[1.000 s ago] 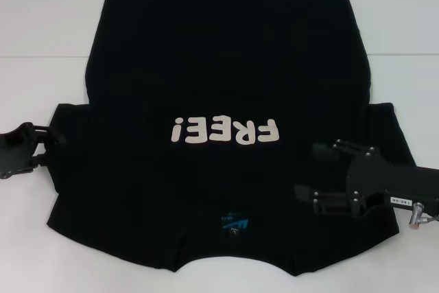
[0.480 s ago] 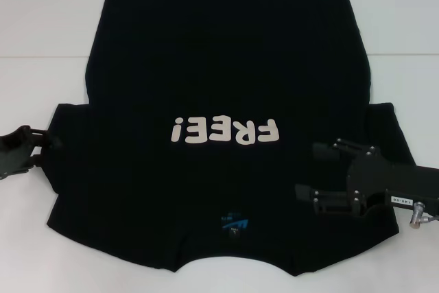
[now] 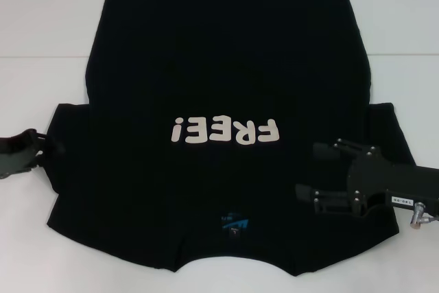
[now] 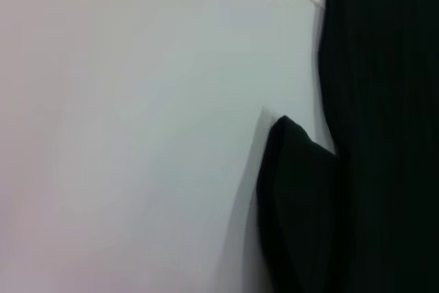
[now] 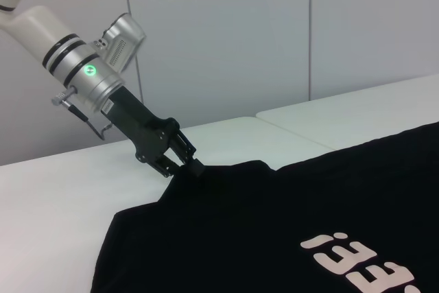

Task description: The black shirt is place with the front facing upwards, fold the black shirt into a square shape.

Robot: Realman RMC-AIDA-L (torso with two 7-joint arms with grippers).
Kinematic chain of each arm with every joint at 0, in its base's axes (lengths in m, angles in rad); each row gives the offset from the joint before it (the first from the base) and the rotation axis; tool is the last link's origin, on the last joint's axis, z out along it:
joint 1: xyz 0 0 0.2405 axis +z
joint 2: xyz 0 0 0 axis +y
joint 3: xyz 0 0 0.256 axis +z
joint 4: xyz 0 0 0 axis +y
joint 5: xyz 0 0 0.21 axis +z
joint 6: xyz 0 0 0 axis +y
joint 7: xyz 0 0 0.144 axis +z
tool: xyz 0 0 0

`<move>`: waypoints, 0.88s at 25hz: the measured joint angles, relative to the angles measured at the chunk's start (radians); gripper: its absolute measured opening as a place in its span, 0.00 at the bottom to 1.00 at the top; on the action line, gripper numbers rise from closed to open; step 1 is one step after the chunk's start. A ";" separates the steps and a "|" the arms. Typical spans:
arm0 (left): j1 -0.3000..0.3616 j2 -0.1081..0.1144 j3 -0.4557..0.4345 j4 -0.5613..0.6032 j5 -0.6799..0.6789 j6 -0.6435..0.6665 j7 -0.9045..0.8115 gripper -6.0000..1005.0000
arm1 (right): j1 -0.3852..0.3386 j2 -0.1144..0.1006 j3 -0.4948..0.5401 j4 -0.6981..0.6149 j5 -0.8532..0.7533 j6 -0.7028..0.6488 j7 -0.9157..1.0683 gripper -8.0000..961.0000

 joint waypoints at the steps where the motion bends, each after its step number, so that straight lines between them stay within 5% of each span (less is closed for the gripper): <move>1: 0.002 -0.001 0.002 0.004 0.000 0.000 0.001 0.48 | 0.000 0.000 0.000 0.000 0.000 0.000 0.001 0.96; 12: 0.005 -0.007 0.048 0.017 0.003 -0.004 0.013 0.08 | -0.003 0.000 0.007 -0.002 0.001 -0.006 0.002 0.96; 22: 0.009 -0.006 0.044 0.033 -0.007 0.019 0.054 0.02 | -0.008 0.000 0.006 -0.002 -0.005 -0.001 0.000 0.96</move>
